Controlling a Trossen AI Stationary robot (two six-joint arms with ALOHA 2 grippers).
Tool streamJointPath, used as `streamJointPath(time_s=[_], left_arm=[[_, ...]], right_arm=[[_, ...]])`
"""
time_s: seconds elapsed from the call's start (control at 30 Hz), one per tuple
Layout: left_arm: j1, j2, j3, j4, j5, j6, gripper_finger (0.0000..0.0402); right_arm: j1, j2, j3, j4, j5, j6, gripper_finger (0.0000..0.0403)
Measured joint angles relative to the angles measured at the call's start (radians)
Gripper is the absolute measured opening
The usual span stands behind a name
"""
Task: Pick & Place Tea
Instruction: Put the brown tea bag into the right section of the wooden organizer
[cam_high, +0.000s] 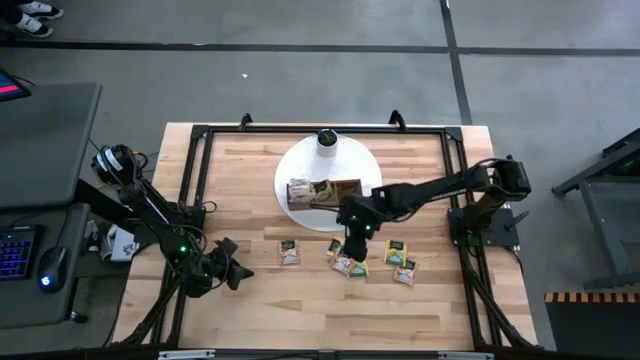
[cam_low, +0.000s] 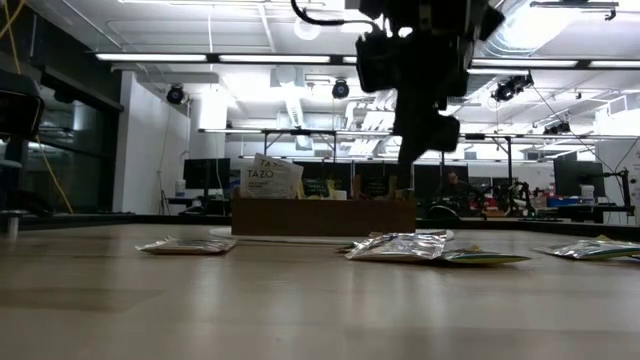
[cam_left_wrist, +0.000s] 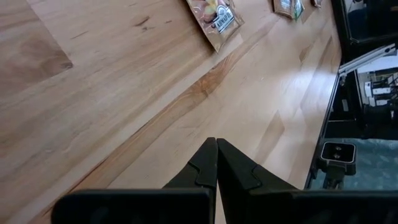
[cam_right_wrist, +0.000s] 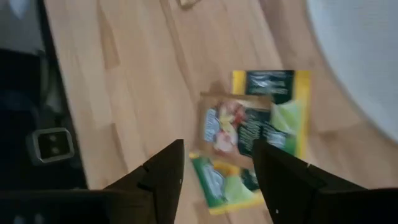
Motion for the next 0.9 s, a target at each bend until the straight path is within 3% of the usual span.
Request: streamJointPath(time_s=[0.4, 0.9], left_arm=[[0.0, 0.0, 0.0, 0.0, 0.027, 0.001, 0.0001], [0.0, 0.0, 0.0, 0.0, 0.027, 0.001, 0.0001]], right_arm=[[0.011, 0.0, -0.227, 0.269, -0.039, 0.221, 0.0233], [0.016, 0.0, -0.262, 0.298, -0.005, 0.272, 0.0233]])
